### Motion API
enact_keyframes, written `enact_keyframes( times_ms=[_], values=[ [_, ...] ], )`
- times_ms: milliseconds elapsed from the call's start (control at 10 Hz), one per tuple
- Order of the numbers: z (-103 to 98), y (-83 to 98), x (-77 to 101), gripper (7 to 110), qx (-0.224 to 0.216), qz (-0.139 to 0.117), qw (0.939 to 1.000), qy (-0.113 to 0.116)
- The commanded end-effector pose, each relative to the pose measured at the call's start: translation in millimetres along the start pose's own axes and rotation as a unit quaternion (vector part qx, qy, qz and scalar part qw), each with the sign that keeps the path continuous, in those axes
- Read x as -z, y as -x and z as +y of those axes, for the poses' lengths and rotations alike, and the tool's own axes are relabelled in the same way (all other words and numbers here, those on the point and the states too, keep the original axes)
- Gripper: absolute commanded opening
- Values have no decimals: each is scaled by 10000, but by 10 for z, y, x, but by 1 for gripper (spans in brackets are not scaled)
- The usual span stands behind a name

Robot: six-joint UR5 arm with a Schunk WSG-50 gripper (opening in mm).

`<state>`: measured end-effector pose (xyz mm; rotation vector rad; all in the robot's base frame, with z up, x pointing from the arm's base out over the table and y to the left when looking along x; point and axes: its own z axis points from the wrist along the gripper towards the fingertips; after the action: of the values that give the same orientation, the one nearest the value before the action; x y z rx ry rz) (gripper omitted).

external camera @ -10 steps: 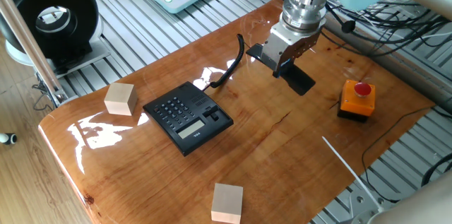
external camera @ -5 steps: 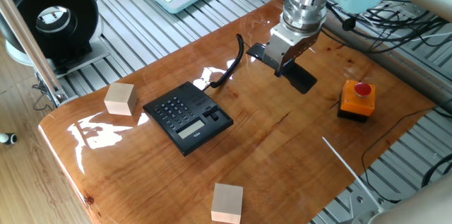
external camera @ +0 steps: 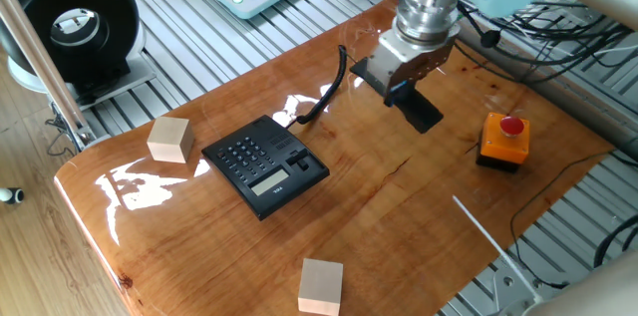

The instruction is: Place the handset of the telephone on the corresponding phone cradle

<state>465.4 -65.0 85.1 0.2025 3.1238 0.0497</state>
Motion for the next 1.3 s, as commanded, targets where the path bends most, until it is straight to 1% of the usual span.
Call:
enact_keyframes(
  times_ms=[0, 200, 300, 400, 500, 600, 700, 800, 900, 1000, 1200],
  values=[
    [635, 58, 225, 7, -617, 119, 9976, 284],
    [1094, 62, 294, 7, -904, 77, 9947, 487],
    [1312, 50, 306, 7, -909, 5, 9941, 590],
    [1384, -7, 290, 7, -749, -15, 9956, 569],
    [1424, -86, 269, 7, -554, 7, 9973, 485],
    [1405, -217, 232, 7, -325, 116, 9991, 256],
    [1515, -298, 164, 7, -363, 149, 9990, 219],
    [1568, -332, 129, 7, -432, 158, 9987, 217],
    [1586, -315, 131, 7, -494, 110, 9984, 248],
    [1610, -282, 151, 7, -489, 47, 9983, 329],
    [1619, -268, 169, 7, -413, 31, 9984, 386]
  ],
)
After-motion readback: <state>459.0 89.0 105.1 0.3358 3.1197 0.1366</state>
